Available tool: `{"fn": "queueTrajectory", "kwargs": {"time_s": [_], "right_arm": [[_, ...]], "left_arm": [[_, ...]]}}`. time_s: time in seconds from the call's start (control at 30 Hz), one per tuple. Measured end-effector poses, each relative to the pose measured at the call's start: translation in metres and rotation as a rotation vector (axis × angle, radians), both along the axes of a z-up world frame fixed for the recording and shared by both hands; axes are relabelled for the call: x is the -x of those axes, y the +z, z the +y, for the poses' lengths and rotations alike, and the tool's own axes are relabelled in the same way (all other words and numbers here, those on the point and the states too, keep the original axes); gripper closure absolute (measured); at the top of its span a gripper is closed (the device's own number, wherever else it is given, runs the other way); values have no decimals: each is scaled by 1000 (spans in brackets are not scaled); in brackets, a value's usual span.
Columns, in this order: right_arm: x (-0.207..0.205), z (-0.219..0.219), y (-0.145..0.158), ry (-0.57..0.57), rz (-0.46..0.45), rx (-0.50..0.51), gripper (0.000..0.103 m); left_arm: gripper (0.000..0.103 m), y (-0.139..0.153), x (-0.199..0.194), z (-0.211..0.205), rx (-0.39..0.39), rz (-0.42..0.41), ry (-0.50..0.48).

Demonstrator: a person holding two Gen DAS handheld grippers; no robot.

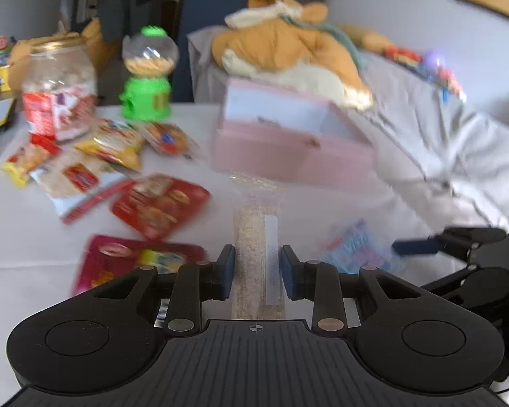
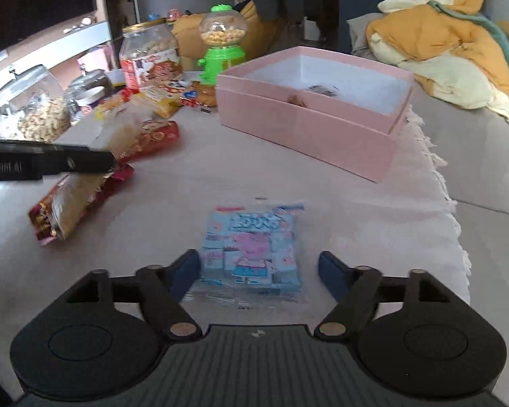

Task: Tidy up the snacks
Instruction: 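Drop the grain-bar packet into the pink box with the left tool while the right tool holds Peppa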

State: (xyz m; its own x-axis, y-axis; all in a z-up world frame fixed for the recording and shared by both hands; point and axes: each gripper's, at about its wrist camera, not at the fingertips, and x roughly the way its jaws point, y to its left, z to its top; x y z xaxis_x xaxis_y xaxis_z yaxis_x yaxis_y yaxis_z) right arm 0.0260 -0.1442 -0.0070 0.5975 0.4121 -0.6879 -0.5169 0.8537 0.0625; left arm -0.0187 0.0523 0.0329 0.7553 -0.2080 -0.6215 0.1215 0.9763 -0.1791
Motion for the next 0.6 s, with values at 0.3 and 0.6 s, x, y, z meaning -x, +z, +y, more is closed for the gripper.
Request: {"fn": "queueTrajectory", "kwargs": {"time_s": [0.3, 0.6], "right_arm": [[2, -10, -10, -47, -8, 10, 2], [2, -4, -12, -48, -26, 21, 0]], "left_arm": [[69, -21, -9, -22, -58, 58, 19], [64, -27, 3, -30, -94, -23, 23]]}}
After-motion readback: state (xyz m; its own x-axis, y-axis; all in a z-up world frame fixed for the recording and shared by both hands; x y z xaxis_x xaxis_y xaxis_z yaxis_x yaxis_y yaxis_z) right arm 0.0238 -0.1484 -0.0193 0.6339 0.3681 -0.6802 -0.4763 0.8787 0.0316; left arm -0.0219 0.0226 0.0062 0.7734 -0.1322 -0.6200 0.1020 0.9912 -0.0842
